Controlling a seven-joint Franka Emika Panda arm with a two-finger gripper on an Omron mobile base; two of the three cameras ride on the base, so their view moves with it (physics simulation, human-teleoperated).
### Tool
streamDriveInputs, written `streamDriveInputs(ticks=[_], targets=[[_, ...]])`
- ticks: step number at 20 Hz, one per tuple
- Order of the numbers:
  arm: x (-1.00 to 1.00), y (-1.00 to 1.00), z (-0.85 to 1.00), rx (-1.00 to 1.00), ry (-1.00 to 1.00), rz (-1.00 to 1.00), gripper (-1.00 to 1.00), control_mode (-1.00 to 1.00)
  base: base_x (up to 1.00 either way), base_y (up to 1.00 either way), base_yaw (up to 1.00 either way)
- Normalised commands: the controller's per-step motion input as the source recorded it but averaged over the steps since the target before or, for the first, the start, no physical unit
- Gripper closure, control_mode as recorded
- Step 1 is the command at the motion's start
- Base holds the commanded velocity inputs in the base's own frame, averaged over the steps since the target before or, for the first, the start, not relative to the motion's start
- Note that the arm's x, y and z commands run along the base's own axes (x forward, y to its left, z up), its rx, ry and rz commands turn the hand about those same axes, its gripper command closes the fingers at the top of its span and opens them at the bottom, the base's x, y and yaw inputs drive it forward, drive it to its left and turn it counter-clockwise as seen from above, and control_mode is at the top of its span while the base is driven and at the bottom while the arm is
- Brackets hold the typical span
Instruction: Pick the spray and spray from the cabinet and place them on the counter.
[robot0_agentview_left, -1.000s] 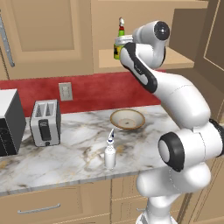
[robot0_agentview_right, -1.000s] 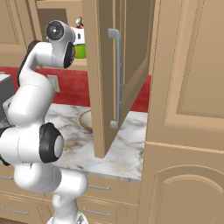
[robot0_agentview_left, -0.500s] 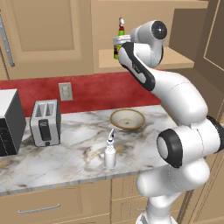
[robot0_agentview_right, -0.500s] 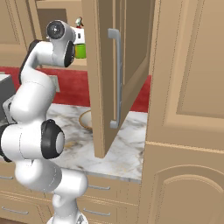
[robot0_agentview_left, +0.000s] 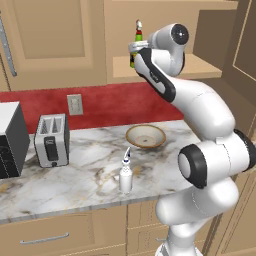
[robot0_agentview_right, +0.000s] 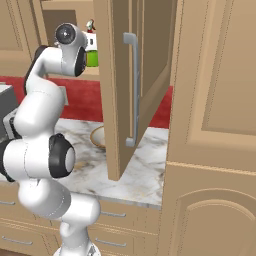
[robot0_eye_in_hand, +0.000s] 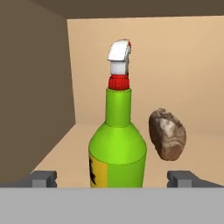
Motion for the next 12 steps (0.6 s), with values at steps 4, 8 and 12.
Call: streamDriveInputs(ticks=[4,8,12], targets=[[0.08,0.0,-0.03,0.0,0.01,0.01,-1.0,-1.0,0.0,0.0,0.0],[0.11,0.0,-0.02,0.0,0.0,0.01,-1.0,-1.0,0.0,0.0,0.0],[0.18,-0.02,0.0,0.0,0.0,0.04,-1.0,-1.0,0.0,0.0,0.0]])
